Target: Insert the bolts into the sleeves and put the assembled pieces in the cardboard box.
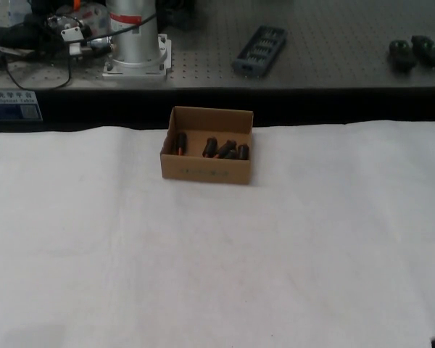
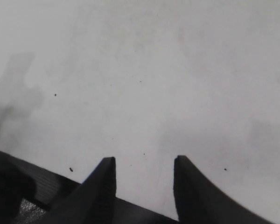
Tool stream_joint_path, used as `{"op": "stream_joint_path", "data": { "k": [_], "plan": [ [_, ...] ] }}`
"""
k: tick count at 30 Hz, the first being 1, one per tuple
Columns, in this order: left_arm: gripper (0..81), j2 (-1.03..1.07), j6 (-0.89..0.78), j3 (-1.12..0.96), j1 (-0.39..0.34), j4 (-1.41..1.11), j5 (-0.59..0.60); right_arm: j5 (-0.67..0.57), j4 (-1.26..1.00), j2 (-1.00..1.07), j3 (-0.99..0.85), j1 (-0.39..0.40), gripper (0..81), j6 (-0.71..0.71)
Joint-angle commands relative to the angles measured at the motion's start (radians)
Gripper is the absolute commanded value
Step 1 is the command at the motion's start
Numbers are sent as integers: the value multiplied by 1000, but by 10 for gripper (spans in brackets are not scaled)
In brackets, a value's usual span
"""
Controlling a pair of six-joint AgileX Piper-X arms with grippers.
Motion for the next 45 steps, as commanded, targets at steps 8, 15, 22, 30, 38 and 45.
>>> {"op": "stream_joint_path", "data": {
  "k": [8,15,22,30,38,45],
  "plan": [
    [545,0,-190,180,3,-47,24,111,-309,-268,308,0,314,228],
    [545,0,-273,180,3,-39,21,135,-343,-268,442,0,314,228],
    [545,0,-271,180,3,-40,21,135,-342,-268,501,0,314,251],
    [545,0,-271,180,3,-40,21,138,-345,-263,501,0,314,250],
    [545,0,-271,180,3,-40,21,138,-345,-263,501,0,314,250],
    [545,0,-271,180,3,-40,21,138,-345,-263,501,0,314,250]
  ]
}}
